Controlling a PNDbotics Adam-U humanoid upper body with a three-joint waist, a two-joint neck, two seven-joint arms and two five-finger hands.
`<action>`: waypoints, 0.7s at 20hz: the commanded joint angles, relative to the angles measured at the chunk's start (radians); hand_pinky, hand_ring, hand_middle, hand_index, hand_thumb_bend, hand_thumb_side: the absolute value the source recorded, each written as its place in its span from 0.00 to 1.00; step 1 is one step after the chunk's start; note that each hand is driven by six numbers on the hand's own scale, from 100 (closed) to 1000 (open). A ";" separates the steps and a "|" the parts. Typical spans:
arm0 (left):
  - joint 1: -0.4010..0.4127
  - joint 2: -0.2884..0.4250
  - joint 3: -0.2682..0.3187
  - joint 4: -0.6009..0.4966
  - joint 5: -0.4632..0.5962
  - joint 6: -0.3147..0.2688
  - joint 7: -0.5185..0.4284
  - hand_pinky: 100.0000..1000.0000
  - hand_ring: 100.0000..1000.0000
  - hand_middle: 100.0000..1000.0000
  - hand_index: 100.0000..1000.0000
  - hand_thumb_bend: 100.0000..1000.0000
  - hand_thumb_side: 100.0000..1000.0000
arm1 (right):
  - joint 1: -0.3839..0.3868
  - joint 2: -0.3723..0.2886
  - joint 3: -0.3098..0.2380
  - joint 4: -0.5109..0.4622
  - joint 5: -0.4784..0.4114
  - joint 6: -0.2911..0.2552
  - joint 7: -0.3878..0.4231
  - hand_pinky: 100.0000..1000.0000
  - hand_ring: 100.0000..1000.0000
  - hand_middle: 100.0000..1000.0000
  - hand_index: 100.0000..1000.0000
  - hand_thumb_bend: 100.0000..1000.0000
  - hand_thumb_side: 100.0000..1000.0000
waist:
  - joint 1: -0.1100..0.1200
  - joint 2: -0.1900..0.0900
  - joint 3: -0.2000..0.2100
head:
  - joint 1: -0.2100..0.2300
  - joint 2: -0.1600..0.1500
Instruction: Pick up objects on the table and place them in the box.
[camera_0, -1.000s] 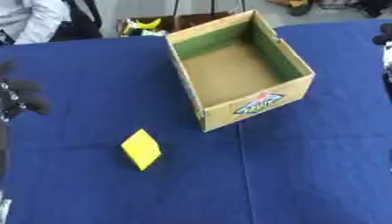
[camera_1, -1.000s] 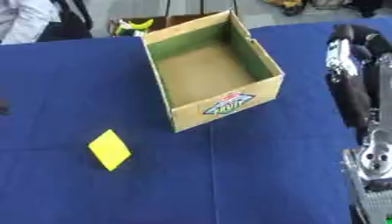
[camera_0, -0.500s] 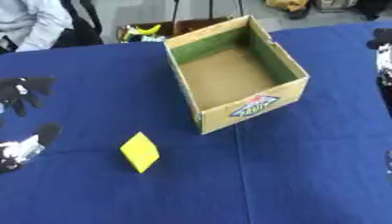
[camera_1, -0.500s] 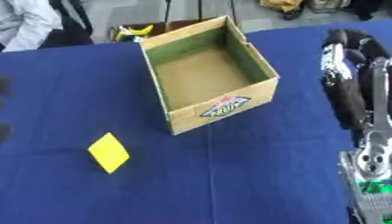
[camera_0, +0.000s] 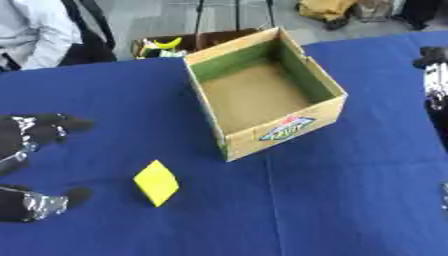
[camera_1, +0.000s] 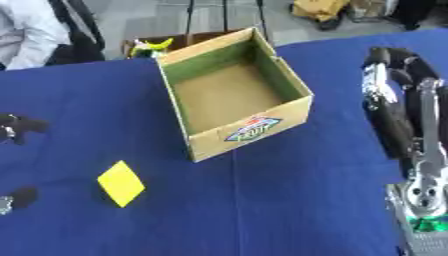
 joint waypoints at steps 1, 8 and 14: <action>-0.022 0.071 -0.021 -0.019 0.000 -0.012 -0.024 0.33 0.59 0.87 0.96 0.48 0.81 | -0.009 -0.017 0.003 -0.021 0.000 -0.001 0.006 0.92 1.00 0.60 0.73 0.00 0.75 | -0.001 -0.024 -0.002 | 0.007 -0.021; -0.065 0.112 -0.075 -0.019 0.001 -0.045 -0.021 0.31 0.53 0.90 0.97 0.44 0.77 | -0.009 -0.023 0.007 -0.021 -0.003 0.002 0.011 0.93 1.00 0.60 0.73 0.00 0.75 | 0.002 -0.018 -0.012 | 0.015 -0.024; -0.123 0.129 -0.116 -0.012 -0.029 -0.067 0.000 0.30 0.51 0.89 0.96 0.40 0.76 | -0.007 -0.028 0.010 -0.021 -0.005 0.004 0.016 0.93 1.00 0.60 0.73 0.00 0.75 | 0.005 -0.014 -0.019 | 0.029 -0.020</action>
